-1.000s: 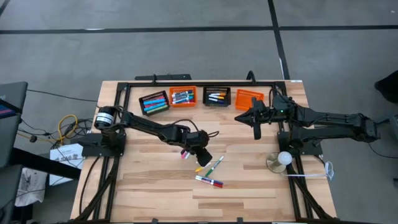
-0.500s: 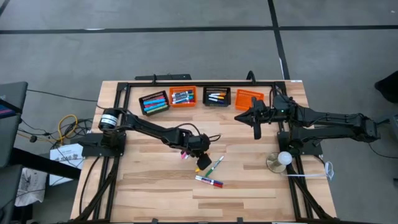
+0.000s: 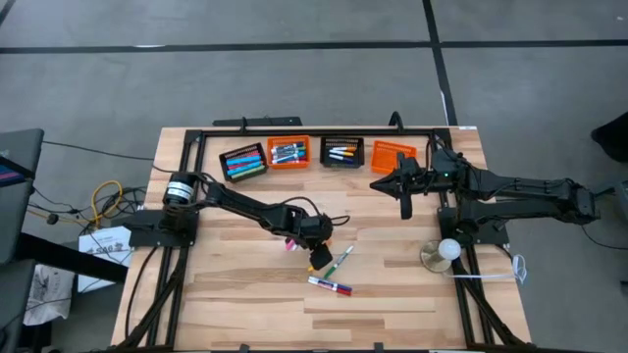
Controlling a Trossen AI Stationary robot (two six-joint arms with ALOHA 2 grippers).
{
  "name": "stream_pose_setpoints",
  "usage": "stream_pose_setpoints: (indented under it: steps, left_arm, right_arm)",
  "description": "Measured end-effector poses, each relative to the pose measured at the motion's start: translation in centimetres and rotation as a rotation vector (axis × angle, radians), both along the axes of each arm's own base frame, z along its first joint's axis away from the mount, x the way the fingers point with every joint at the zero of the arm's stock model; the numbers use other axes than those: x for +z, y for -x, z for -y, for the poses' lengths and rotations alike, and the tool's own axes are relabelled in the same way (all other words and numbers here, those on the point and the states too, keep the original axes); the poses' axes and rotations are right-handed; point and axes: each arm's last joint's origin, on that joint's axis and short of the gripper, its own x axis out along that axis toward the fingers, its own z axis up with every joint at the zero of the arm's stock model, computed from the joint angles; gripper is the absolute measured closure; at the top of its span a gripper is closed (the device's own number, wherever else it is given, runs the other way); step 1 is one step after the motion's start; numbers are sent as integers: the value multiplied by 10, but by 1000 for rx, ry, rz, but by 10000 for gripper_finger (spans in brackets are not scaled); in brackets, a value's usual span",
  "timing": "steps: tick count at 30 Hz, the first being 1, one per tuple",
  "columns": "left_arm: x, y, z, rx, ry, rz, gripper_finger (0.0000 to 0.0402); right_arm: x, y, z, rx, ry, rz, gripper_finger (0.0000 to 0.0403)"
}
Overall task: Pick & Place Markers
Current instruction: Put the orange mini highlighter into the right black bin
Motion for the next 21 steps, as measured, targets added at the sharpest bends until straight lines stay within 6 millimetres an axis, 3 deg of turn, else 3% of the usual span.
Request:
stream_pose_setpoints:
  steps: [9,21]
  left_arm:
    - [-13,-3,-2,15,2,-32,190]
    - [-27,-2,-3,-78,-158,-61,298]
  right_arm:
    - [0,0,0,0,1,2,402]
    - [2,0,0,-2,7,25,402]
